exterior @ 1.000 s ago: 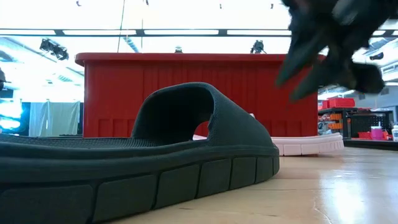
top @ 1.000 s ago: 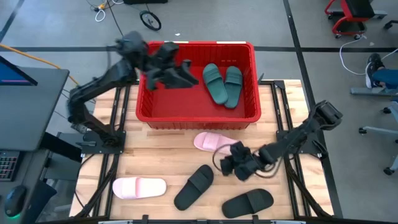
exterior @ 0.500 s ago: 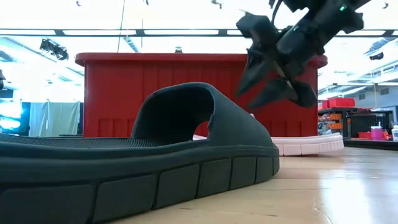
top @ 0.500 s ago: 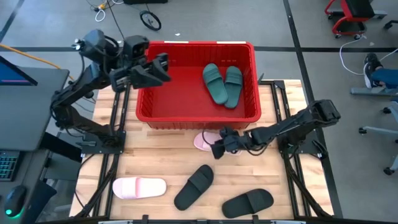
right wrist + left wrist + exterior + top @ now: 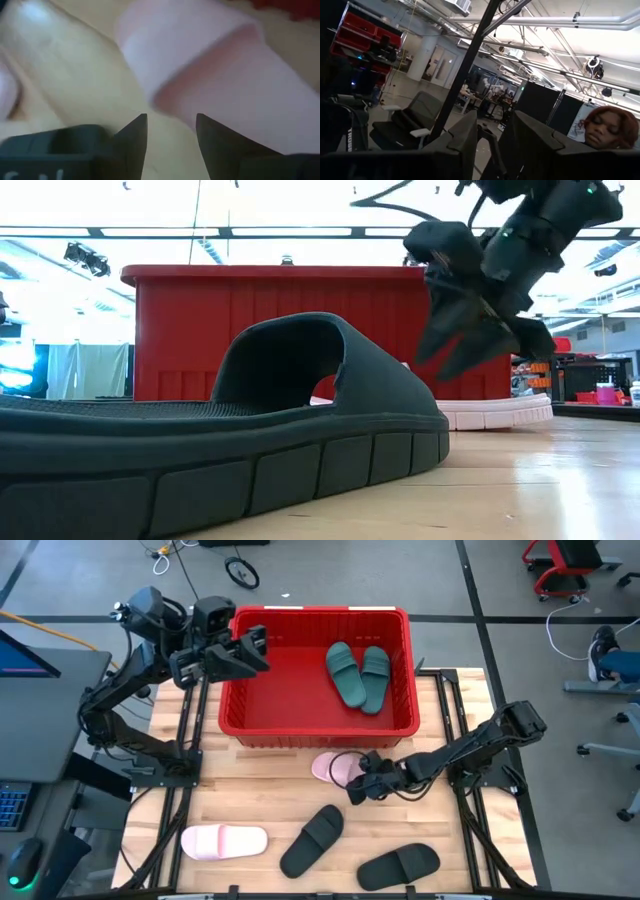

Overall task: Pick and place slides into bin
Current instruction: Put the top pink slide into the red bin

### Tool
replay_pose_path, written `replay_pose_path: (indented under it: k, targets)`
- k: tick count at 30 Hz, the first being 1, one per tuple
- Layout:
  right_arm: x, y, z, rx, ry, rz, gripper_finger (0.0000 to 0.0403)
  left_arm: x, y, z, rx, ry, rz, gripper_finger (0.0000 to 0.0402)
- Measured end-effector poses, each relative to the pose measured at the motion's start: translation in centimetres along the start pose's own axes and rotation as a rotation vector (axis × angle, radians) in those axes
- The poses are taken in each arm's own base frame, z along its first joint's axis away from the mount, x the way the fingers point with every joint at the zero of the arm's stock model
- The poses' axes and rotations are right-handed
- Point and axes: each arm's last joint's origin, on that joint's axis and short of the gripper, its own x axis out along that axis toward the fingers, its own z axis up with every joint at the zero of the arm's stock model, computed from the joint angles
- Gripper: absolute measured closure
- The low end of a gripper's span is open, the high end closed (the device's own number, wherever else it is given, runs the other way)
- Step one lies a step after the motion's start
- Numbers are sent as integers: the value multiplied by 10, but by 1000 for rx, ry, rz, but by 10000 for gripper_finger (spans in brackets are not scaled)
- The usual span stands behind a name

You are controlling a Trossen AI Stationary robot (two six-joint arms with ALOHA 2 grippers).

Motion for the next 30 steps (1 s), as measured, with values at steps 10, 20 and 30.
replay_pose_path:
  k: [10, 20, 30]
  targets:
    - [14, 7, 10, -25, -71, 82, 229, 0, 1, 0, -1, 1, 2, 275]
    - [40, 3, 4, -16, -22, 75, 243, 0, 1, 0, -7, 4, 5, 274]
    - [22, 15, 2, -38, 12, 177, 385, 0, 1, 0, -40, 2, 4, 283]
